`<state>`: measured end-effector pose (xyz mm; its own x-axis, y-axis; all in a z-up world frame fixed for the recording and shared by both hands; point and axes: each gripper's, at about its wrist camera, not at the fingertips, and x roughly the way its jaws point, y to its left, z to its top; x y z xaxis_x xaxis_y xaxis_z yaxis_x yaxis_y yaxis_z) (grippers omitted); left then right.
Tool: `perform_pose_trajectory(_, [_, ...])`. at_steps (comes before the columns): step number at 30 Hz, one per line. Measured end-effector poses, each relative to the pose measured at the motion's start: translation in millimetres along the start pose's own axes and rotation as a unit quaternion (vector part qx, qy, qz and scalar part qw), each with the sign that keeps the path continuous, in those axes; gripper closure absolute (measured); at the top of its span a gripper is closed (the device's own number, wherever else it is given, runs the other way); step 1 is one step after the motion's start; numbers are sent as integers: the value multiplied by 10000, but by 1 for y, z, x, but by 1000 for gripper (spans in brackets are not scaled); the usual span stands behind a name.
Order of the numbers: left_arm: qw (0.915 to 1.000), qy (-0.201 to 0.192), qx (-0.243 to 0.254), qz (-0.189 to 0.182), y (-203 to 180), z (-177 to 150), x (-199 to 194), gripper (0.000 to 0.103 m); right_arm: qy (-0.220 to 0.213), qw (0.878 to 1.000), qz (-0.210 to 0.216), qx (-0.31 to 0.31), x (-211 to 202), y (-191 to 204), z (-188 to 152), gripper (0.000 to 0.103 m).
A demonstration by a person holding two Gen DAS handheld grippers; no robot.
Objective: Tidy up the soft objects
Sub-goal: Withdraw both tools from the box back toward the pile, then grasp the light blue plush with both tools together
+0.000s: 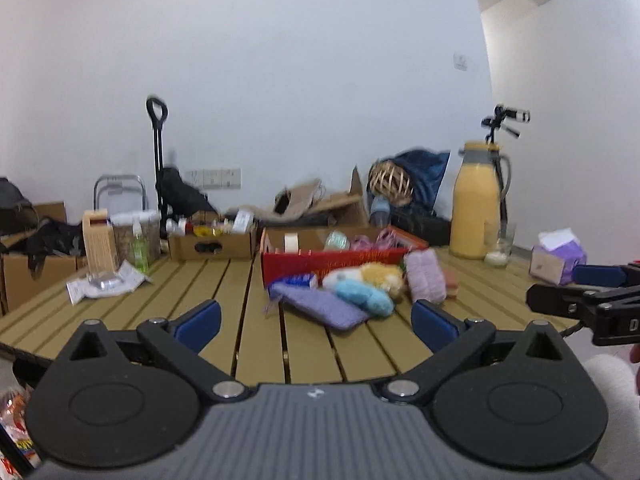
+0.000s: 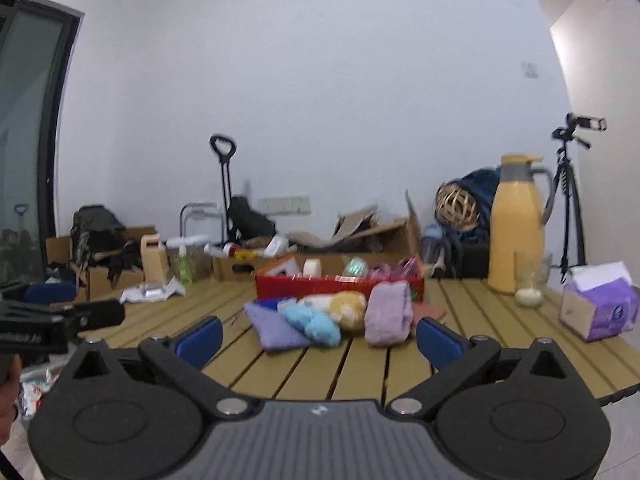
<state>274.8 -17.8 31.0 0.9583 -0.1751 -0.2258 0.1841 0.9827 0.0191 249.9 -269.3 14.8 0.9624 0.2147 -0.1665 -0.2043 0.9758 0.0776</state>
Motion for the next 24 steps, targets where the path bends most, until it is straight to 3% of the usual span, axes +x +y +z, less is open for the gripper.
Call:
perform_pose_trajectory(3, [9994, 313, -115, -111, 2, -8, 33, 0, 132, 9999, -54, -28, 17, -4, -6, 1])
perform_pose_trajectory(6, [9981, 540, -223, -206, 2, -10, 71, 2, 296, 9995, -113, -56, 45, -15, -9, 10])
perform_pose_trajectory(9, [9964, 689, -404, -301, 7, -5, 112, 17, 453, 9989, -94, 64, 76, -28, -9, 19])
perform_pose_trajectory(10, [9956, 783, -452, -262, 9, -3, 126, 27, 496, 9987, -60, 128, 88, -32, -9, 24])
perform_pose_trajectory(13, [9922, 1018, -557, -464, 13, 9, 175, 38, 766, 9960, 310, 339, 129, -41, -7, 30])
perform_pose_trajectory(16, [9868, 1265, -693, -742, 15, 25, 228, 42, 983, 9922, 605, 467, 170, -45, -6, 31])
perform_pose_trajectory(21, [9723, 1657, -1034, -1284, 17, 26, 297, 40, 1214, 9862, 837, 751, 247, -51, -3, 32])
perform_pose_trajectory(22, [9689, 1727, -1126, -1369, 19, 20, 305, 47, 1286, 9840, 855, 885, 261, -55, -4, 34])
perform_pose_trajectory(23, [9665, 1777, -1203, -1407, 20, 16, 310, 67, 1387, 9816, 869, 988, 273, -57, -5, 35])
perform_pose_trajectory(24, [9628, 1846, -1249, -1531, 21, 13, 312, 69, 1514, 9786, 901, 1061, 284, -59, -7, 37])
